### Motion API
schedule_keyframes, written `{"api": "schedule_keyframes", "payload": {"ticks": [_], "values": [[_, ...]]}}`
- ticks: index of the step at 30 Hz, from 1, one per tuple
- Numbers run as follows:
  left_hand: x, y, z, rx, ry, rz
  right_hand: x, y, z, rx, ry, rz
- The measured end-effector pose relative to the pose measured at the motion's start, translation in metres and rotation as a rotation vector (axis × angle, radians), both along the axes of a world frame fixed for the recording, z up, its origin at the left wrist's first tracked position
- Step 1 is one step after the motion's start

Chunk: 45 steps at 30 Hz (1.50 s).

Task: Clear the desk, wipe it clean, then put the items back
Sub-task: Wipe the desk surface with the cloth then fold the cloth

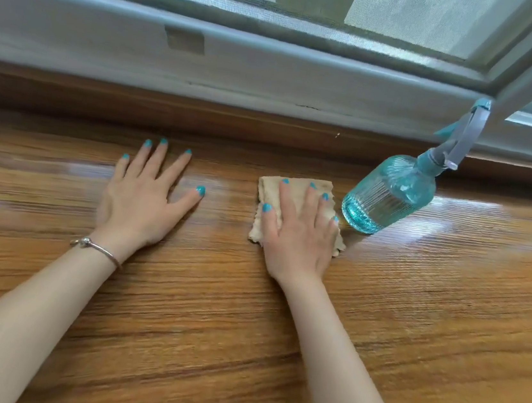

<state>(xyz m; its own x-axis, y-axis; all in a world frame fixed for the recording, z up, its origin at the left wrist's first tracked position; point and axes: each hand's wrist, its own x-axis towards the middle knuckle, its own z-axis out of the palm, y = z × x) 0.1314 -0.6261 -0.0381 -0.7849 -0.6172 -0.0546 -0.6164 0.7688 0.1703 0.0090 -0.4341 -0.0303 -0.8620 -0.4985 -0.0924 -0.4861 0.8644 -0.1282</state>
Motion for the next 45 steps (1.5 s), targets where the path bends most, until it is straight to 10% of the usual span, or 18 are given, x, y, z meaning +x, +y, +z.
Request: {"api": "schedule_keyframes", "payload": {"ticks": [6, 12, 18, 25, 31, 38, 45], "values": [[0.002, 0.004, 0.001, 0.024, 0.056, 0.029, -0.006, -0.077, 0.007, -0.013, -0.059, -0.336], [0.021, -0.018, 0.013, 0.194, 0.155, -0.063, 0.051, -0.105, 0.003, -0.026, -0.017, 0.114], [0.14, -0.12, 0.016, -0.026, -0.125, -0.1, 0.032, -0.107, 0.008, 0.025, 0.031, -0.31], [0.203, -0.183, 0.011, -0.036, -0.066, -0.051, 0.153, -0.216, 0.0, 0.013, 0.031, 0.144], [0.196, -0.177, 0.004, -0.012, 0.003, -0.053, 0.126, -0.212, 0.005, 0.002, 0.03, -0.415], [0.214, -0.189, 0.003, -0.03, 0.075, -0.093, 0.229, -0.271, 0.001, -0.022, -0.041, 0.2], [0.266, -0.203, 0.005, -0.004, 0.044, -0.032, 0.216, -0.289, 0.009, -0.059, -0.011, -0.234]]}}
